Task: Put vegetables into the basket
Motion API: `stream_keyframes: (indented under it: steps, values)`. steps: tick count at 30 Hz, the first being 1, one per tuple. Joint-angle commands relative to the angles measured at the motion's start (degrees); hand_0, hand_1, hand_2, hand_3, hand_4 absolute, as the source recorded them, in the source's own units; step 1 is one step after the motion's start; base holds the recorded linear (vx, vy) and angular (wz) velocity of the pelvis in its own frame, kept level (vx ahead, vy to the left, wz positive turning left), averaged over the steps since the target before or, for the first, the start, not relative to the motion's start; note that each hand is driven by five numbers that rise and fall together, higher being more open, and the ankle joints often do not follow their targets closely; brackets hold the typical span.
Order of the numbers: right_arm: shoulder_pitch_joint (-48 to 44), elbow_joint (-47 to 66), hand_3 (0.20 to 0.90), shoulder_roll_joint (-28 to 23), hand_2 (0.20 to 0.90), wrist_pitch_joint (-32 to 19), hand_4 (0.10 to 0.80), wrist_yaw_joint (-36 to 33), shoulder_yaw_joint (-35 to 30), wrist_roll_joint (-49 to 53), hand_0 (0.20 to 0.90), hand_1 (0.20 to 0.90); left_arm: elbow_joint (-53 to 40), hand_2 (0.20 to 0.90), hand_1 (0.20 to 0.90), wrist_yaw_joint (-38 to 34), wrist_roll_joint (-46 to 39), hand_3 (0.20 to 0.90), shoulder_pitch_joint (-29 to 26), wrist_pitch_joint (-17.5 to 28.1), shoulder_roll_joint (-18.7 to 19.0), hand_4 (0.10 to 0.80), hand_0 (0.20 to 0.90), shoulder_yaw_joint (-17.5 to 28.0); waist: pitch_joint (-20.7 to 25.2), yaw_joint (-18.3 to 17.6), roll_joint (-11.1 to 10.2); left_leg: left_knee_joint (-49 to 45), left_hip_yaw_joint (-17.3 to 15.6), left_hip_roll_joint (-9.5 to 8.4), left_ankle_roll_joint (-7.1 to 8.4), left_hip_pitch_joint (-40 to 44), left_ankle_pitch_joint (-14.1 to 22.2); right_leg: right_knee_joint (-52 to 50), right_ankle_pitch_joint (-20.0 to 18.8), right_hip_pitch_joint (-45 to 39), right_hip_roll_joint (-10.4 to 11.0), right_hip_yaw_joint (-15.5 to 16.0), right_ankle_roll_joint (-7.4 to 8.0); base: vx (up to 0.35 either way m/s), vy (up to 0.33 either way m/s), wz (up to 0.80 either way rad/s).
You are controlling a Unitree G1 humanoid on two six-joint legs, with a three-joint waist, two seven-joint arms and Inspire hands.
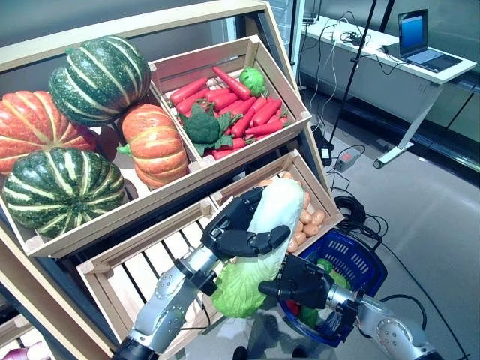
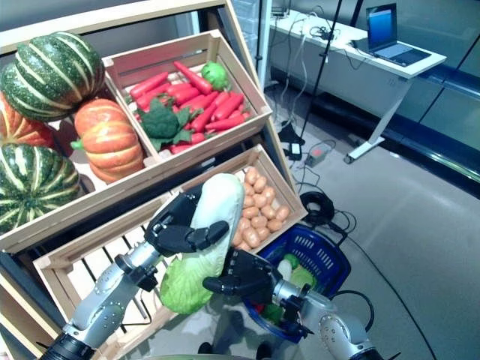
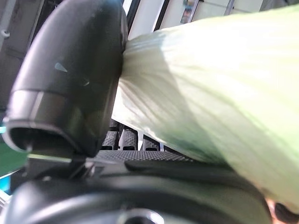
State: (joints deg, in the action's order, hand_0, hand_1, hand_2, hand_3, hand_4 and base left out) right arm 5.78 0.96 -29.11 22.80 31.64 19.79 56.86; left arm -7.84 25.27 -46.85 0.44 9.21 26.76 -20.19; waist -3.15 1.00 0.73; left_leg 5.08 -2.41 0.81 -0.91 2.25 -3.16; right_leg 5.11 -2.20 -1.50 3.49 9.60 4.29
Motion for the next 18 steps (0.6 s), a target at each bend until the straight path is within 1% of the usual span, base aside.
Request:
stream_keyframes:
  steps: [1, 4, 8, 11, 14, 15, 16, 17, 18]
  values:
    - [-4.42, 7.01, 0.900, 3.50, 0.900, 1.05, 0.800, -0.64, 4.90, 3.96, 0.900, 0.900, -7.68, 0.300, 0.300, 5.34, -2.46, 0.300, -10.44, 5.93, -2.93, 0.400, 0.300, -3.32, 3.59, -0.01, -2.85, -0.08, 1.21, 0.49, 1.74, -0.26, 1.55, -0.11, -2.85, -1.56, 2.98, -1.01, 1.82, 0.000, 0.000, 0.00]
    - [-4.44, 6.68, 0.900, 1.99, 0.900, 2.81, 0.800, 0.16, 5.64, 2.63, 0.900, 0.900, -8.39, 0.300, 0.300, 6.23, -2.53, 0.300, -11.22, 6.69, -1.50, 0.400, 0.300, -4.31, 3.46, -0.10, -2.96, -0.08, 1.08, 0.58, 1.78, -0.28, 1.48, -0.11, -3.01, -1.50, 2.99, -1.02, 1.90, 0.000, 0.000, 0.00]
    - [-5.31, 5.18, 0.900, 1.43, 0.900, 3.10, 0.800, 1.26, 6.57, 3.99, 0.900, 0.900, -8.52, 0.300, 0.300, 6.05, -2.67, 0.300, -12.35, 8.11, -0.97, 0.400, 0.300, -5.42, 3.49, -0.08, -3.08, -0.08, 1.10, 0.66, 1.84, -0.13, 1.38, -0.11, -3.14, -1.66, 2.96, -1.12, 1.91, 0.000, 0.000, 0.00]
    - [-5.55, 4.77, 0.900, 2.18, 0.900, 3.16, 0.800, 1.57, 7.08, 5.23, 0.900, 0.900, -8.49, 0.300, 0.300, 5.57, -3.05, 0.300, -12.91, 7.87, -1.65, 0.400, 0.300, -5.90, 3.71, -0.08, -3.13, -0.08, 1.14, 0.60, 1.82, -0.03, 1.42, -0.11, -3.16, -1.82, 2.97, -1.13, 1.94, 0.000, 0.000, 0.00]
    - [-5.12, 5.71, 0.900, 2.59, 0.900, 3.51, 0.800, 1.08, 7.53, 6.11, 0.900, 0.900, -8.40, 0.300, 0.300, 6.67, -4.16, 0.300, -12.36, 7.57, -2.16, 0.400, 0.300, -6.01, 3.97, -0.13, -3.10, -0.08, 1.02, 0.62, 1.78, -0.06, 1.41, -0.11, -3.12, -1.75, 2.92, -1.24, 1.92, 0.000, 0.000, 0.00]
    - [-5.08, 6.02, 0.582, 2.74, 0.582, 3.69, 0.588, 0.69, 7.58, 6.55, 0.582, 0.582, -8.41, 0.300, 0.300, 7.06, -4.80, 0.300, -12.21, 7.49, -2.19, 0.400, 0.300, -6.10, 3.99, -0.17, -3.07, -0.08, 1.04, 0.62, 1.74, -0.08, 1.39, -0.11, -3.17, -1.67, 2.87, -1.36, 1.90, 0.008, 0.000, -0.04]
    - [-5.08, 6.12, 0.448, 2.80, 0.448, 3.61, 0.499, 0.55, 7.60, 6.75, 0.448, 0.448, -8.42, 0.300, 0.300, 7.26, -5.15, 0.300, -12.14, 7.38, -2.31, 0.400, 0.300, -6.16, 3.98, -0.19, -3.05, -0.08, 1.04, 0.63, 1.74, -0.08, 1.38, -0.11, -3.19, -1.64, 2.86, -1.40, 1.88, 0.005, 0.000, -0.05]
    - [-4.89, 6.25, 0.300, 2.99, 0.300, 3.20, 0.400, 0.54, 7.72, 6.81, 0.300, 0.300, -8.52, 0.300, 0.300, 7.52, -5.82, 0.300, -12.01, 7.09, -2.41, 0.400, 0.300, -6.25, 3.96, -0.21, -3.01, -0.08, 1.03, 0.63, 1.74, -0.06, 1.40, -0.11, -3.16, -1.65, 2.85, -1.47, 1.87, 0.004, 0.000, -0.05]
    - [-4.81, 6.27, 0.300, 3.14, 0.300, 2.95, 0.400, 0.55, 7.80, 6.89, 0.300, 0.300, -8.55, 0.300, 0.300, 7.69, -6.35, 0.300, -11.94, 6.84, -2.40, 0.400, 0.300, -6.25, 3.96, -0.22, -2.98, -0.08, 1.04, 0.61, 1.73, -0.05, 1.41, -0.11, -3.16, -1.63, 2.84, -1.52, 1.87, 0.003, 0.000, -0.05]
